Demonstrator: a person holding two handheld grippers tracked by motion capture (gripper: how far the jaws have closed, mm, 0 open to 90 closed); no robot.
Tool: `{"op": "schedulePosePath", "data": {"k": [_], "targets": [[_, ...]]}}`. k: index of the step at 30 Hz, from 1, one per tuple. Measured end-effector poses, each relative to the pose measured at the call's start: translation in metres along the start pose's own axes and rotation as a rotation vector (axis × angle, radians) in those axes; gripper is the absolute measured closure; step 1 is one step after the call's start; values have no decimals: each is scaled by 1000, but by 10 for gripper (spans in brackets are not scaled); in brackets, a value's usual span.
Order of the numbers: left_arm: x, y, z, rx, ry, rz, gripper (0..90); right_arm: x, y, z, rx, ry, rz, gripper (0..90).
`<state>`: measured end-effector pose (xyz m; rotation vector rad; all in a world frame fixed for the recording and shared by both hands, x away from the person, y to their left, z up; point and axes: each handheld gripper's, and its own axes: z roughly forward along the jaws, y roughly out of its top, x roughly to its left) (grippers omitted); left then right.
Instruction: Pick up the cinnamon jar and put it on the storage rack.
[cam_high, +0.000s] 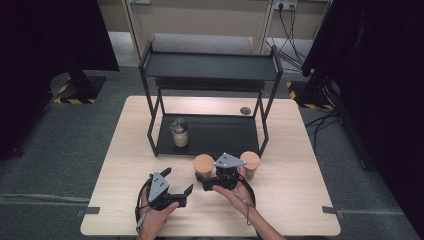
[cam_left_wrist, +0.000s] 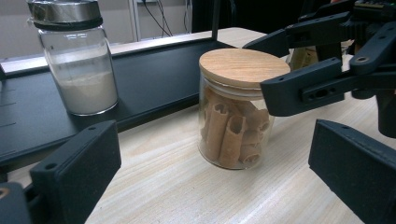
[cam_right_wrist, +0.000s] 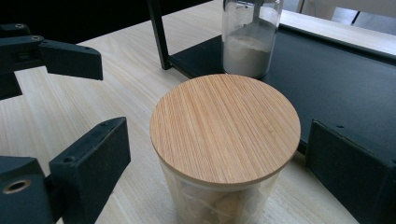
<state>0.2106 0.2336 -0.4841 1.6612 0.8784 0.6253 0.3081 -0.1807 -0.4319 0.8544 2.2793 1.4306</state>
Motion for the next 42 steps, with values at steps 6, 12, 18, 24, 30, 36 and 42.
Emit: {"op": "schedulePosePath", "data": {"k": [6,12,18,24,30,36,42], "targets": [[0,0,0,0,2,-1,20,0,0,5,13,-5,-2,92],[0,0,0,-1,1,-1,20,1,1,9,20,-14,-8,105],[1,0,0,-1,2,-1,20,1,0,12,28,-19,-13,131],[1,0,0,1,1,-4,20,1,0,14,33,-20,-17,156],[1,0,0,1,0,-2,20,1,-1,15,39,-21,-21,169],[1,0,0,2,-1,-3,21,0,-1,17,45,-22,-21,189],[1,0,0,1,1,-3,22,2,-1,19,48,-17,-40,256]]}}
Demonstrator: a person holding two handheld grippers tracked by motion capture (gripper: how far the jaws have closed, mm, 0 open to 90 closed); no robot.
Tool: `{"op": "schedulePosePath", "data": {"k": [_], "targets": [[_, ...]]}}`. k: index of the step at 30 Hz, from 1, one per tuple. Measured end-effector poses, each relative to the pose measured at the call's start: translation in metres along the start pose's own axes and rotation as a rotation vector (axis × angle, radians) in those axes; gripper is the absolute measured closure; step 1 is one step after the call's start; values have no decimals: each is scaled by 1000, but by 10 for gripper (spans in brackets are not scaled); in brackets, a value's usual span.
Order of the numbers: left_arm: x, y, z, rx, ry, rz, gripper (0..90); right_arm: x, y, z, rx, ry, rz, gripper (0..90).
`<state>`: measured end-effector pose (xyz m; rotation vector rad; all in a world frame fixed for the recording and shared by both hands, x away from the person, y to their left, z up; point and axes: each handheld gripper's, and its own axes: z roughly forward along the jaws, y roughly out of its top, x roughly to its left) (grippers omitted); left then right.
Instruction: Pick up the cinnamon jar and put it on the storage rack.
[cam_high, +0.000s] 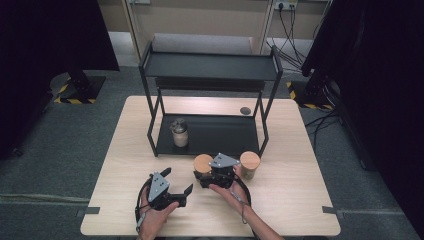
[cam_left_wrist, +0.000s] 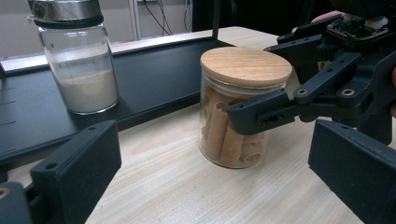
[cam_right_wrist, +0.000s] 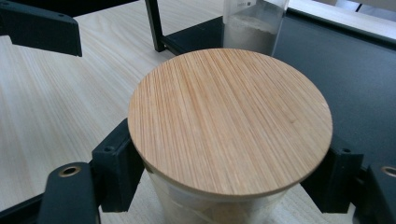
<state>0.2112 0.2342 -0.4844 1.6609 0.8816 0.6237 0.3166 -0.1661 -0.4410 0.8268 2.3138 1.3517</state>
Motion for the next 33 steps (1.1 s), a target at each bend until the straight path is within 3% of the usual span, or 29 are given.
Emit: {"op": "schedulePosePath", "data": {"k": [33], "targets": [[0,0,0,0,0,0,22,4,14,-4,3,-13,7,260]]}}
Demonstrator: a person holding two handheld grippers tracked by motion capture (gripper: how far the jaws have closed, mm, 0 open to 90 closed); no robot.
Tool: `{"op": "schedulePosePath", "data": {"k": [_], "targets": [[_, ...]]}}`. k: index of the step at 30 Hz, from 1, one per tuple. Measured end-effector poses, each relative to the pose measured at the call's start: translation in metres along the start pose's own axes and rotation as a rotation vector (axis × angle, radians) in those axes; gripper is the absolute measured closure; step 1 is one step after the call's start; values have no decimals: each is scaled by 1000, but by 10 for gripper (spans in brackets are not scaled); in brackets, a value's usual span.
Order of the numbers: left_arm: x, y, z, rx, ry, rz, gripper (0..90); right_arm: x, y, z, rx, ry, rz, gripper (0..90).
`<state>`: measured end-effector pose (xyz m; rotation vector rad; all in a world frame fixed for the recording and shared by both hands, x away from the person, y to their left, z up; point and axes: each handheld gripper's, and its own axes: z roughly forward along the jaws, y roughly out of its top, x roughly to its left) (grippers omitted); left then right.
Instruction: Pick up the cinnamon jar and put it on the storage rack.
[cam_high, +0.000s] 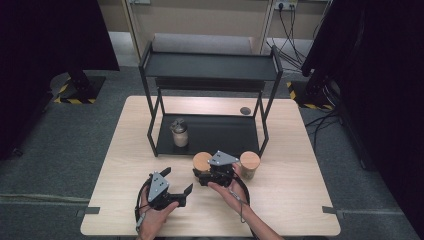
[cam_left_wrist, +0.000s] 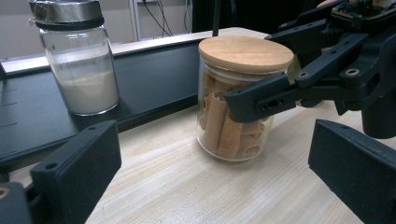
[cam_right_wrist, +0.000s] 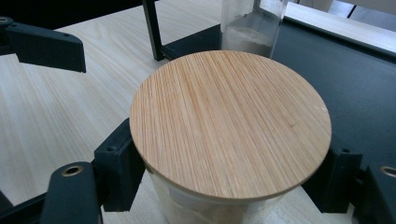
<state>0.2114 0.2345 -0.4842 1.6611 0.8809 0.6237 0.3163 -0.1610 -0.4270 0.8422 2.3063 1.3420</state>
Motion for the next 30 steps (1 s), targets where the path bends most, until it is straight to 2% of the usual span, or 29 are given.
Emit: {"op": "schedulePosePath", "data": {"k": [30], "targets": [[0,0,0,-1,0,-1,22,-3,17,1,-10,-13,12,260]]}}
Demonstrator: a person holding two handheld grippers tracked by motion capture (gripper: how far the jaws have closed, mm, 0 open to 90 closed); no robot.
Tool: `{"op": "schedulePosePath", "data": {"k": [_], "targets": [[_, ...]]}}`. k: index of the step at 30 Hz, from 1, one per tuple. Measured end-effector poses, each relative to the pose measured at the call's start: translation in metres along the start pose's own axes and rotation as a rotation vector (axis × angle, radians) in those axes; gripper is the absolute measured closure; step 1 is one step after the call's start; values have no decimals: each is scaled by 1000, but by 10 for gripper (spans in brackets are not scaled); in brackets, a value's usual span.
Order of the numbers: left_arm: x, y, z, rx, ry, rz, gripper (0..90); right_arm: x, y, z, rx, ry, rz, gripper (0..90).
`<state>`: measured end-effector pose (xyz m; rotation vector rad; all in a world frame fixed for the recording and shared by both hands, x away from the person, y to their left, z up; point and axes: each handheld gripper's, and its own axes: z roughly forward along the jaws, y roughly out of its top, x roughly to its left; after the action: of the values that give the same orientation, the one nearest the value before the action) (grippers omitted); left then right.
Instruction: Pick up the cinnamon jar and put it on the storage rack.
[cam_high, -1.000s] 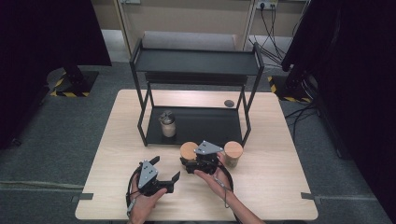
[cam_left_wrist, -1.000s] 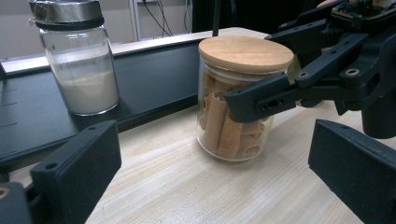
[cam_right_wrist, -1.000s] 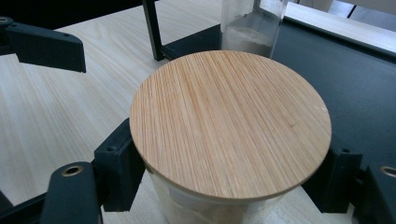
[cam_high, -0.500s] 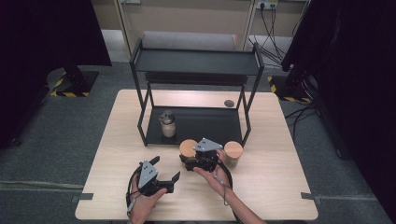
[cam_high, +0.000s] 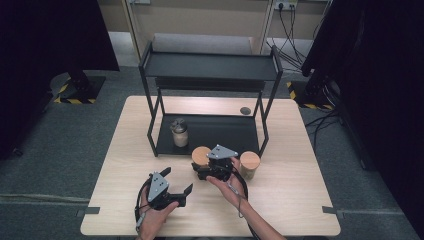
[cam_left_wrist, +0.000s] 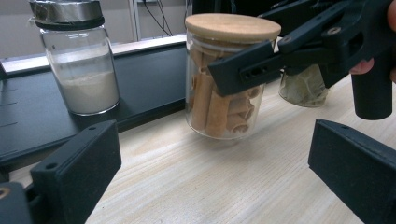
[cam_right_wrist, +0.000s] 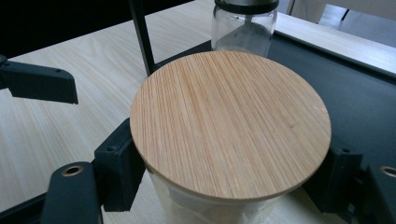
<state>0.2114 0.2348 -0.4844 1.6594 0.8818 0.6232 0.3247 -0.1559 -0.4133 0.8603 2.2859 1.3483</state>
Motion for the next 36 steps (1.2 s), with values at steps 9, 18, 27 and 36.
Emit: {"op": "schedulePosePath", "data": {"k": [9,18,27,36], "targets": [[0,0,0,0,1,0,22,-1,5,2,0,-8,4,260],[1,0,0,0,1,2,22,-3,9,7,4,-19,7,260],[1,0,0,-1,2,3,23,-4,13,10,12,-26,13,260],[1,0,0,-1,1,3,23,-5,19,15,18,-35,17,260]]}}
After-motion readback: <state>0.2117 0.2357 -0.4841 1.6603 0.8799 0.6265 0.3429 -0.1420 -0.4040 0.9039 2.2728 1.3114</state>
